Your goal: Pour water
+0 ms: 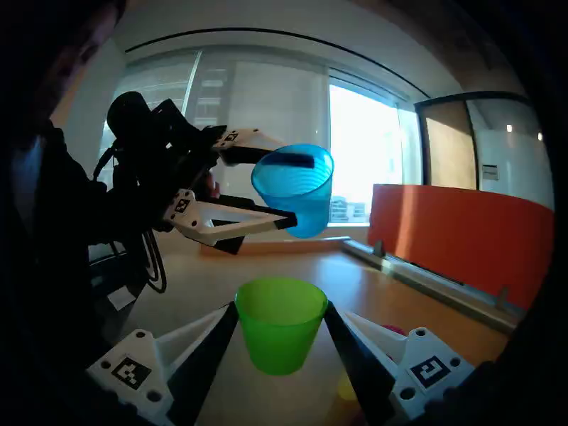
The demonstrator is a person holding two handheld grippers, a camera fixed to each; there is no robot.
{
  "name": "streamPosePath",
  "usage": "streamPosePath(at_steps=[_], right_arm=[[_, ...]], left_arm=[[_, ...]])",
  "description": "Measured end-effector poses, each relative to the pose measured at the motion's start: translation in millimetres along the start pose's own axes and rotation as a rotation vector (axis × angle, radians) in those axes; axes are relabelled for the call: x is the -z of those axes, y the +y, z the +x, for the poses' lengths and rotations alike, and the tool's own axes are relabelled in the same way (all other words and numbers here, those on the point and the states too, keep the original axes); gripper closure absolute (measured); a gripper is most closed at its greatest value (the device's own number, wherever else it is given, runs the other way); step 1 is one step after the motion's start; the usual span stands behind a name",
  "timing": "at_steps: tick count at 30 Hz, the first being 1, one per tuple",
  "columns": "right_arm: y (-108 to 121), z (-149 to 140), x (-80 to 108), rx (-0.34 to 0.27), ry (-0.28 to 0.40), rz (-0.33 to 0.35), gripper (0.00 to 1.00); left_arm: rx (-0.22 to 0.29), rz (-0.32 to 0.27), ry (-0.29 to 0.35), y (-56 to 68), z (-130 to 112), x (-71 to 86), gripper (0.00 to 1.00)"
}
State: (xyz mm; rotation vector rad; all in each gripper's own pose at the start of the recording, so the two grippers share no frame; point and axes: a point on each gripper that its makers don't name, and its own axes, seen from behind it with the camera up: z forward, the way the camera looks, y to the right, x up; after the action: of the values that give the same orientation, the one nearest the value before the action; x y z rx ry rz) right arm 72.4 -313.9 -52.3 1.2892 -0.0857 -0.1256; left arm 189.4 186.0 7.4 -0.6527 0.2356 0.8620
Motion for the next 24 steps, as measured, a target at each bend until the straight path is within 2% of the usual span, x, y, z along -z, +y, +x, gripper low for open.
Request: streamPosePath(at_steps=[24], right_arm=[[0.3,0.3,-0.7,-0.002,0.001,0.001,0.09]], left_arm=[[-0.062,-0.002,-0.01,1.4,-1.7,-0.7,0.16]])
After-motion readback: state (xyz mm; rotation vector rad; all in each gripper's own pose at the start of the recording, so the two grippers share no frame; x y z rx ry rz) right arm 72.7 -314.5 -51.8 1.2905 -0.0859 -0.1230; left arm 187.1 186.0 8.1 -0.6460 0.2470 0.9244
